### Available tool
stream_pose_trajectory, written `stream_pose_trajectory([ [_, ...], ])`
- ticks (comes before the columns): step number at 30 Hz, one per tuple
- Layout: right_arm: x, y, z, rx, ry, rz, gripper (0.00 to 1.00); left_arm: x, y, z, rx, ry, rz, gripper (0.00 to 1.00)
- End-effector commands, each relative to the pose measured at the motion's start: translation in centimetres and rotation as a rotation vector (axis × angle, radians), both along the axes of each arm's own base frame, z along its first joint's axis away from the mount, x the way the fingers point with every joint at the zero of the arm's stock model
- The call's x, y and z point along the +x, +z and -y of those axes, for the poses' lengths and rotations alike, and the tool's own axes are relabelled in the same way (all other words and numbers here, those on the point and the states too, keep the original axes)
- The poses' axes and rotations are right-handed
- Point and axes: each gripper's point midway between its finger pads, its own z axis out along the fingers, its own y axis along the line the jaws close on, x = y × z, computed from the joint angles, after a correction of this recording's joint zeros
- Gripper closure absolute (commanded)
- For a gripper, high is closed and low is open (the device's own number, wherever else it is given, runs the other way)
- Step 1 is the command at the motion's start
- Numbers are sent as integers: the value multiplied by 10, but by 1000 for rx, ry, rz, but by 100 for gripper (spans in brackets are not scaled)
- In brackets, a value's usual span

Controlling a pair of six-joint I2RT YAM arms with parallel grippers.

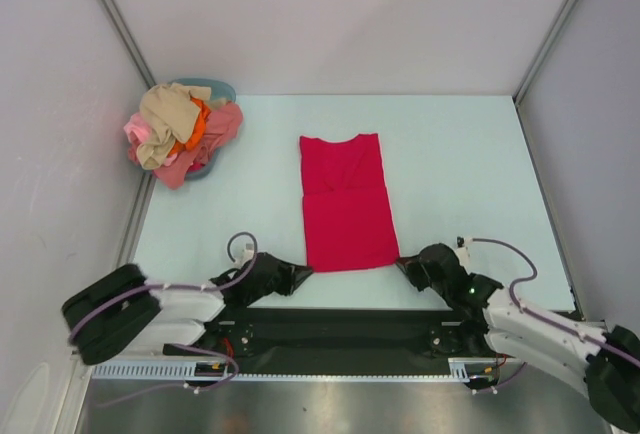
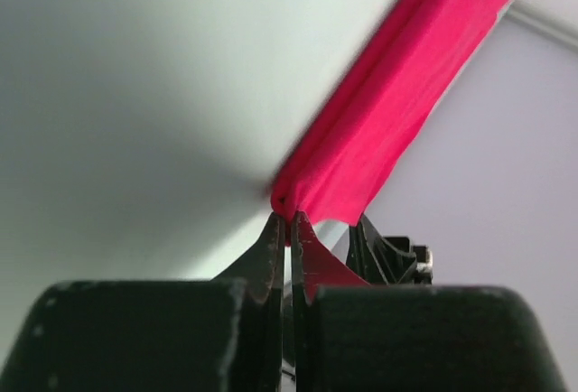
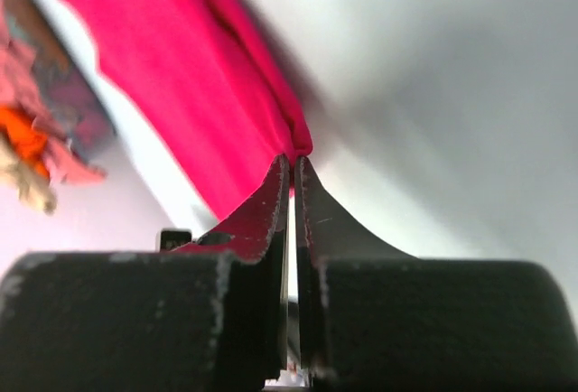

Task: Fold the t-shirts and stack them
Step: Fold the tshirt

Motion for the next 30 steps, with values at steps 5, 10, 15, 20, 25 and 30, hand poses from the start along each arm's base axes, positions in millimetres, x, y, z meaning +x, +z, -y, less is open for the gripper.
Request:
stream_pose_trajectory([
  [5, -49, -2, 26, -83, -36, -10, 100, -41, 1, -17, 98, 7, -22, 100],
  [10, -60, 8, 18, -72, 1, 9, 100, -49, 13, -16, 72, 1, 1, 100],
  [15, -55, 29, 11, -93, 18, 77, 100, -44, 30, -13, 120, -19, 55, 99],
  [20, -32, 64, 13, -154, 44, 162, 100, -22, 64, -8, 214, -18, 161, 100],
  [25, 15, 96, 13, -203, 115, 229, 100, 18, 88, -9, 291, -33, 230, 100],
  [30, 73, 110, 19, -168, 163, 221, 100, 79, 126, -16, 304, 14, 312, 100],
])
